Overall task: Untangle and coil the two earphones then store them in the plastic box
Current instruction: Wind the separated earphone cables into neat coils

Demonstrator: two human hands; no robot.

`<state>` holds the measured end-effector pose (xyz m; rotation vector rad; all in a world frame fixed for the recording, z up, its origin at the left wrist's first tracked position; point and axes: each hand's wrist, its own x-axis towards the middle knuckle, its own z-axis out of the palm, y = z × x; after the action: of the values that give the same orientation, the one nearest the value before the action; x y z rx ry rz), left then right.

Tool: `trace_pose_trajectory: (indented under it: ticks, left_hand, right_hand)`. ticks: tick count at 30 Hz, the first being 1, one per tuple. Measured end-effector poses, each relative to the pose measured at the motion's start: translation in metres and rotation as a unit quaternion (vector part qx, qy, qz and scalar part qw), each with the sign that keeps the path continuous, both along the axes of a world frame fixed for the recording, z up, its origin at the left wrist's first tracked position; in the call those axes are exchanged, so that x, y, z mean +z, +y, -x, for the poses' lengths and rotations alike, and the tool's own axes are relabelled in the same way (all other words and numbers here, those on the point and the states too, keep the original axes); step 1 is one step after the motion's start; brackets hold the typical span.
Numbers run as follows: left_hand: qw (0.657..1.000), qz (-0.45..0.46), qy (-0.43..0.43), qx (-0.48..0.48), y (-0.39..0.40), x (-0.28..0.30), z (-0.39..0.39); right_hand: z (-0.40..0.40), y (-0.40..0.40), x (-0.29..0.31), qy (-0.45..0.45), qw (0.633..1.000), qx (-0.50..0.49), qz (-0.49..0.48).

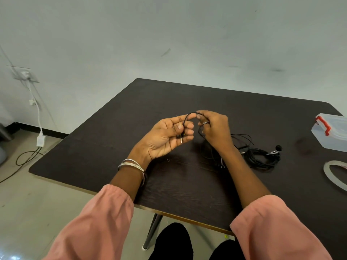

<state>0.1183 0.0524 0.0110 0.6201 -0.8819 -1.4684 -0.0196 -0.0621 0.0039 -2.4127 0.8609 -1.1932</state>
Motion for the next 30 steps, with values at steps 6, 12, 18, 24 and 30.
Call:
trace_pose_trajectory:
  ticks: [6,12,18,24,30]
  left_hand:
    - [0.995,0.024,0.077,0.052,-0.001,0.002,0.002]
    - [0.979,0.059,0.087,0.177,-0.012,-0.002,-0.008]
    - [0.962,0.038,-0.016,0.27,-0.019,-0.01,-0.009]
    - [0.947,0.024,-0.181,0.264,-0.022,-0.016,-0.004]
    - [0.969,-0.001,-0.218,0.113,-0.015,-0.013,0.006]
  right_hand:
    - [0.0,0.011,0.007,0.131,0.989,0.065,-0.005]
    - [-0.01,0.024,0.006,0.306,0.942,0.136,0.015]
    - [-0.002,0.027,0.015,0.296,0.937,0.183,-0.023]
    - [0.017,0.029,0.035,0.123,0.954,0.205,-0.178]
    - [0.028,0.017,0.044,-0.125,0.932,0.179,-0.289]
